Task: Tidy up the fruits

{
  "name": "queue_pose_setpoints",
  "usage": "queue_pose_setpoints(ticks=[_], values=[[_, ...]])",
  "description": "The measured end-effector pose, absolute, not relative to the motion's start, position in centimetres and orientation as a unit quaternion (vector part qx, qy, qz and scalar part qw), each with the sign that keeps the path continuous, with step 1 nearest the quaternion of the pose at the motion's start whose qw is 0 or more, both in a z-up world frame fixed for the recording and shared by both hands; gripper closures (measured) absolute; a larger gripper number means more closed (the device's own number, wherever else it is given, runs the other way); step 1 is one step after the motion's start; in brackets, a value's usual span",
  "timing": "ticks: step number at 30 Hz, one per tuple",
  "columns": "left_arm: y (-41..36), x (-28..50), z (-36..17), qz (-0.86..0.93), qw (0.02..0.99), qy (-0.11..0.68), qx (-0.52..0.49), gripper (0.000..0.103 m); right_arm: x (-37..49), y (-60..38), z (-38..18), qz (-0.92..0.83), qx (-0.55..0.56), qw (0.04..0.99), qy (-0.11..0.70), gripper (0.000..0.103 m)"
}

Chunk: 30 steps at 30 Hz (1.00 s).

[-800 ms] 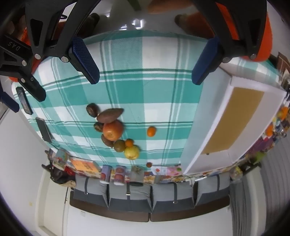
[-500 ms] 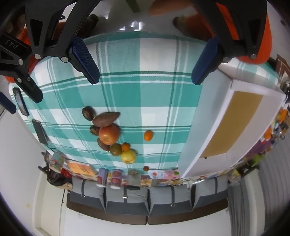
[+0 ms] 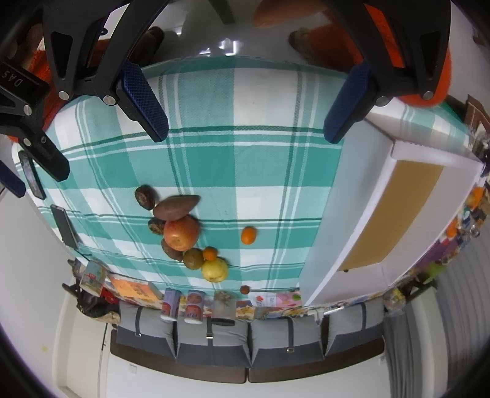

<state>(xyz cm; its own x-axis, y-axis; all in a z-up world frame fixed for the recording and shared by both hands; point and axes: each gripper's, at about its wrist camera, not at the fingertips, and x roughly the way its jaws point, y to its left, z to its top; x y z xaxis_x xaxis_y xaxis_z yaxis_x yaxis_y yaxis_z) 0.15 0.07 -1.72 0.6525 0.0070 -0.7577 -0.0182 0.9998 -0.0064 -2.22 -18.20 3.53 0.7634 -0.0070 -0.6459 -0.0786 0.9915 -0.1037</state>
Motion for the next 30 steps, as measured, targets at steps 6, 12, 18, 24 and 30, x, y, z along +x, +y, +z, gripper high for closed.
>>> queue_pose_setpoints(ticks=[6, 12, 18, 24, 30], values=[[0.11, 0.21, -2.23, 0.009, 0.907, 0.422, -0.004, 0.001, -2.06, -18.12, 3.33, 0.024, -0.061, 0.936, 0.344, 0.0], [0.13, 0.22, -2.31, 0.01, 0.907, 0.422, -0.004, 0.001, -2.11, -18.0, 3.24, 0.028, -0.062, 0.937, 0.342, 0.0], [0.06, 0.27, -2.4, 0.01, 0.906, 0.422, -0.003, 0.001, -2.08, -17.89, 3.05, 0.033, -0.065, 0.937, 0.342, 0.0], [-0.03, 0.21, -2.33, 0.011, 0.908, 0.418, -0.001, 0.001, -2.12, -17.99, 3.21, 0.034, -0.06, 0.94, 0.335, 0.0], [0.08, 0.09, -2.27, 0.013, 0.909, 0.417, -0.003, 0.001, -2.25, -18.01, 3.2, 0.035, -0.059, 0.94, 0.334, 0.0]])
